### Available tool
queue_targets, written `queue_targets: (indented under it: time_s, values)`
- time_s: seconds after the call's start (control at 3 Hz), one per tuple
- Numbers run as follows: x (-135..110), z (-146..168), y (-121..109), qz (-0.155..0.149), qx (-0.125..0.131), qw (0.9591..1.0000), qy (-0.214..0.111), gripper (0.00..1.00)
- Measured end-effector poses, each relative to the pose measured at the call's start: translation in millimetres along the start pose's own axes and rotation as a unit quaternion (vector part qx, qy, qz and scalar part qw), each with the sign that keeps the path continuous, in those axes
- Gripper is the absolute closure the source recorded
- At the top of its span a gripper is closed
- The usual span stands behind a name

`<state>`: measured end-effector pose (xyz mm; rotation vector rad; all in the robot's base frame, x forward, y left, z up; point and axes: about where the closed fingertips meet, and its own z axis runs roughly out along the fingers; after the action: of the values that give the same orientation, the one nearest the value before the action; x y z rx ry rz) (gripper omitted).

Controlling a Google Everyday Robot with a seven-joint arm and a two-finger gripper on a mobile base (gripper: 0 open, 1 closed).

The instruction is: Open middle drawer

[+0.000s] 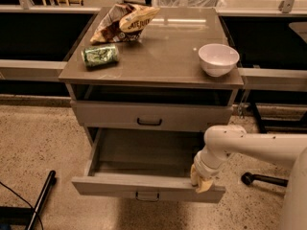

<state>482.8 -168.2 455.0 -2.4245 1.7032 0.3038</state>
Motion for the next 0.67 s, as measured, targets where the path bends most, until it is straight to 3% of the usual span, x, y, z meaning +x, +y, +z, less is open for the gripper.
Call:
queue_targets:
  time_s: [0.33, 0.67]
  values:
    - [-0.1, 0.0, 0.1, 0.000, 0.000, 1.0000, 0.000, 0.45]
    - [-0.1, 0.0, 0.1, 0.000, 0.000, 1.0000, 0.000, 0.14]
